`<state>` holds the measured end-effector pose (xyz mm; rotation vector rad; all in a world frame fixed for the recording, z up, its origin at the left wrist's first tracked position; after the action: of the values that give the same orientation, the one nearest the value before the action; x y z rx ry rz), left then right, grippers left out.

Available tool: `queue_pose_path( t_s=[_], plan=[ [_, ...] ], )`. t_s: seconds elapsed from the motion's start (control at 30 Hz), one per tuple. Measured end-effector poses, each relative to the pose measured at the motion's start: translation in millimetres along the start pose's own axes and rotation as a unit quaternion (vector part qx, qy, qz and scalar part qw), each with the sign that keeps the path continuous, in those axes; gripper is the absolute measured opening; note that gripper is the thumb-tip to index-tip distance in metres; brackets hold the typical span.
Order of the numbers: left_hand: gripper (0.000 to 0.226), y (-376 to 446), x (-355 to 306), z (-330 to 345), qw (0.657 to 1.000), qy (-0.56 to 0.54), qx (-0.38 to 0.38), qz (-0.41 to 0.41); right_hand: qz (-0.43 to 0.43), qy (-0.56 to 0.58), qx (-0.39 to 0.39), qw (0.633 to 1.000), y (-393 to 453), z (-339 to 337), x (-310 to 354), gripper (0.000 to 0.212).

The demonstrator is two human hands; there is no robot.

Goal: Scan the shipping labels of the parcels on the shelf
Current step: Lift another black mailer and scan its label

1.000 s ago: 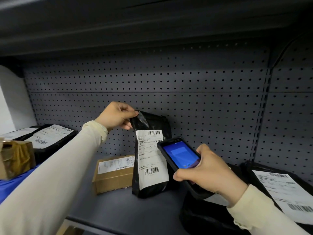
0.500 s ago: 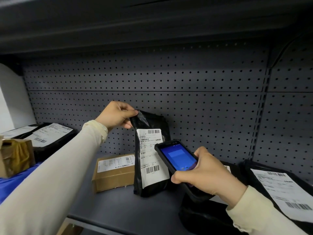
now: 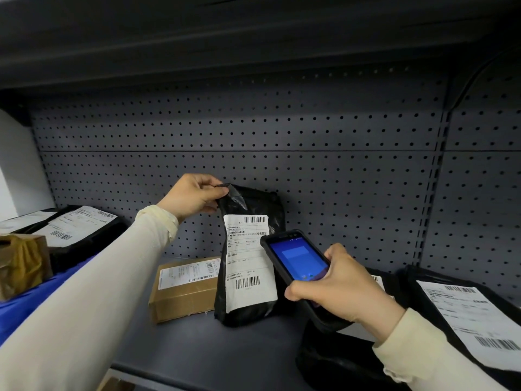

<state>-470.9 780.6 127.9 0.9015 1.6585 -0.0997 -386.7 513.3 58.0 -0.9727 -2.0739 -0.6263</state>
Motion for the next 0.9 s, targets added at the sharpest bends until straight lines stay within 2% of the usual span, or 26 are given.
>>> queue_pose_path(
  t_s=[0.07,0.17,0.37,0.73,0.9],
  plan=[
    [0.012,-0.4,1.9,1.4,1.0,0.003,0.003,-0.006,-0.001,-0.003,-0.007,1.0,3.0,-0.6,-1.4,0.062],
    [0.005,0.8,4.9,4.8,1.0,0.015,0.012,-0.01,0.002,0.004,-0.013,1.0,7.8,-3.0,-3.5,0.063],
    [0.018,10.2,15.1,14.5,0.998,0.046,0.035,-0.031,-0.001,0.014,-0.024,1.0,20.3,-9.2,-6.1,0.063],
    [0.019,20.2,36.4,37.0,0.987,-0.026,0.085,-0.131,-0.007,-0.01,-0.069,0.998,36.0,-23.0,-7.9,0.07],
    [0.02,18.6,54.3,53.1,0.972,-0.01,0.145,-0.183,-0.012,-0.02,-0.082,0.996,37.9,-27.0,-7.7,0.073]
  ],
)
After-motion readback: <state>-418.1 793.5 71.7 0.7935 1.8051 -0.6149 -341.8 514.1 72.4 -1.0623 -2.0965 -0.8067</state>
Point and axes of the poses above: each hand's wrist, its own y-axis towards the middle knuckle, its own z-axis out of the palm, x = y × z, the point moved 4 cm from there along y, towards the middle knuckle, and after that the axes turned 8 degrees about -x, right-handed, at the moved point
